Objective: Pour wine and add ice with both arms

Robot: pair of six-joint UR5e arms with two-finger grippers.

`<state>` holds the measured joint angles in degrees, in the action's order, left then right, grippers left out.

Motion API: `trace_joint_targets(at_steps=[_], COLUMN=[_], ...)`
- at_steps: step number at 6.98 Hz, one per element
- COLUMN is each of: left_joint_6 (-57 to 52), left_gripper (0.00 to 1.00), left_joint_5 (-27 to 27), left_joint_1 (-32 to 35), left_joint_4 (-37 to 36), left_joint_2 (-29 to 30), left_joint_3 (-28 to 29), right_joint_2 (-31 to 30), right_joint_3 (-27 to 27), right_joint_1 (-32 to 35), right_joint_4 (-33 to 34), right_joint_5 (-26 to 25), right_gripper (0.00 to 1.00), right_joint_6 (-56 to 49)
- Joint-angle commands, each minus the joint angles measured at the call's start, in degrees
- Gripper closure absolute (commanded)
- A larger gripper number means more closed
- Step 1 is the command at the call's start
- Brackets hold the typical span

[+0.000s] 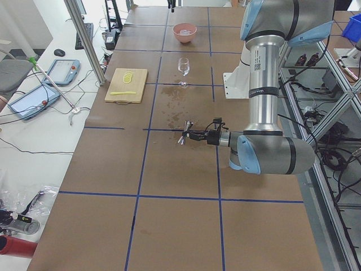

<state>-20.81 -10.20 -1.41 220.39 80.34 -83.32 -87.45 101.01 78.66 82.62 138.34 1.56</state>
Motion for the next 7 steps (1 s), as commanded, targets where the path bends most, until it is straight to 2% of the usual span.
trace_joint_targets(at_steps=[1, 2, 3, 4, 6, 7], left_joint_6=[1.92, 2.18, 5.84, 5.78, 5.52, 0.56], left_gripper=[1.0, 1.0, 1.0, 1.0, 1.0, 1.0], left_joint_5=[0.18, 0.27, 2.96, 3.17, 3.25, 3.25], left_joint_1=[-2.0, -5.15, -7.79, -8.25, -8.08, -8.08], left_joint_4=[13.46, 24.1, 26.56, 26.5, 26.32, 23.54], left_joint_2=[0.16, 0.6, 3.13, 4.98, 4.83, 4.13], left_joint_3=[-0.17, -0.43, -0.44, -0.61, -3.31, -4.12], right_joint_2=[-0.08, -0.17, -0.17, 0.0, 0.09, 0.09], right_joint_3=[-0.02, -0.02, -0.2, -0.2, -0.11, -0.02], right_joint_1=[0.0, 0.0, 0.0, 0.0, 0.0, 0.0], right_joint_4=[0.0, 0.0, 0.0, 0.0, 0.0, 0.0], right_joint_5=[0.0, 0.0, 0.0, 0.0, 0.0, 0.0], right_gripper=[0.0, 0.0, 0.0, 0.0, 0.0, 0.0], right_joint_6=[0.02, 0.02, 0.02, 0.02, 0.02, 0.02])
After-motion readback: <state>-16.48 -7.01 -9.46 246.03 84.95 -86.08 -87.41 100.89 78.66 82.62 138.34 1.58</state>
